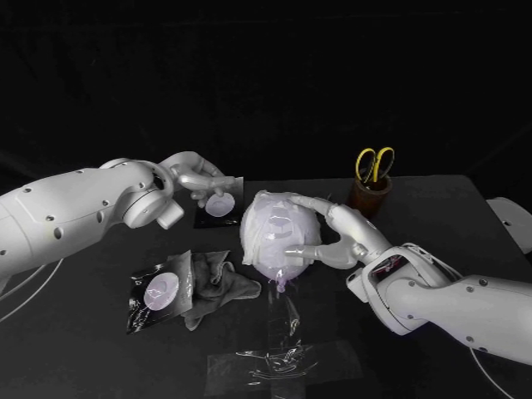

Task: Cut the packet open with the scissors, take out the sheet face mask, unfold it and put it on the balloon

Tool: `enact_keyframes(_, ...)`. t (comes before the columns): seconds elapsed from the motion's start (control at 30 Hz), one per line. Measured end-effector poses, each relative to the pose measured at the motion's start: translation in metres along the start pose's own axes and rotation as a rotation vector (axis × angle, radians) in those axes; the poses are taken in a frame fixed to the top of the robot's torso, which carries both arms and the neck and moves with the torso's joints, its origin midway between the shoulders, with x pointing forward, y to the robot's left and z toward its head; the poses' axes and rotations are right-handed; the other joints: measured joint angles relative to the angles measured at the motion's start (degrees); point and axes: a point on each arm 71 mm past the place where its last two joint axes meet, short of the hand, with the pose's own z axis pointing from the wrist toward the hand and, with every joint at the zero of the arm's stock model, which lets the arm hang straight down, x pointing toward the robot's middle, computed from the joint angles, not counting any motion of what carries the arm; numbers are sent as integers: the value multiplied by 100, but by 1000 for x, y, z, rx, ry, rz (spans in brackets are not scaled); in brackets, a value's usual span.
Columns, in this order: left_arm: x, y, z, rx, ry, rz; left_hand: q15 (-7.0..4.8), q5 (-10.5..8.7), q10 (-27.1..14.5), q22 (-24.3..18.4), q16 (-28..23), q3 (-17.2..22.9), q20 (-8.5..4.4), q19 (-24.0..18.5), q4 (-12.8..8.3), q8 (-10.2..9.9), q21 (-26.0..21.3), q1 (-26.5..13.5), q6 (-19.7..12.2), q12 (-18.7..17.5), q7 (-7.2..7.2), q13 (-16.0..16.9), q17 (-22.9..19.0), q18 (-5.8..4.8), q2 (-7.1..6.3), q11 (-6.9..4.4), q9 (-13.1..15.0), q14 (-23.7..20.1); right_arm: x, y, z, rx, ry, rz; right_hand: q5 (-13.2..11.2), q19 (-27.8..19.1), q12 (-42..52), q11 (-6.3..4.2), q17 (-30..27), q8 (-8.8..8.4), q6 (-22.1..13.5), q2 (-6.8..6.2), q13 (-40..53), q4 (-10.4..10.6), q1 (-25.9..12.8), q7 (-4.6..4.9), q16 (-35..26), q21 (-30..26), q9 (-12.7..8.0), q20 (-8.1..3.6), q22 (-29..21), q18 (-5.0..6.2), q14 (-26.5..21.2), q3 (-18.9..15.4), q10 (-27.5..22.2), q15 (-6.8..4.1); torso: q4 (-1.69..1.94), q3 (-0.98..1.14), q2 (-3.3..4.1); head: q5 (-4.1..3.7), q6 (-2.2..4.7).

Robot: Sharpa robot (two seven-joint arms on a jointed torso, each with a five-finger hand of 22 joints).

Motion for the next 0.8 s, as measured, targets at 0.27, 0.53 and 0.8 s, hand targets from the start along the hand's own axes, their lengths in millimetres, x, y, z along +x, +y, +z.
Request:
enact_keyframes(0.27,12,24,-40,40,-13,-121,-41,17,367,-725,-1340,190,-60,-114,-108,163,-774,563,124,-915,-102,-722,-1542,40,-171,-61,-58,-613,1,-2,0,4,1,0,0,0,-10,0,0,-4,0,21,-1,-16,21,0,0,0,-4,0,0,0,0,16,0,0,9,7,-21,93,-92)
enact_keyframes(0.53,43,43,-71,67,11,-198,-25,-7,569,-994,-1775,41,-36,81,-28,131,-1127,544,148,-1468,-101,-1082,-1797,39,-340,-37,-161,-596,3,-5,-1,9,3,2,0,0,-11,0,1,-5,0,21,-2,-16,21,0,0,0,-8,0,0,0,1,16,0,0,25,20,-64,146,-207)
enact_keyframes(0.8,78,54,-86,92,27,-218,18,-107,639,-1123,-1859,-358,-5,193,39,97,-1268,465,161,-1697,-18,-1202,-1833,35,-418,14,-229,-500,4,-7,-2,15,5,4,0,0,-11,0,1,-5,0,21,2,-16,21,0,0,0,-8,0,0,0,0,16,0,0,38,23,-99,172,-336)
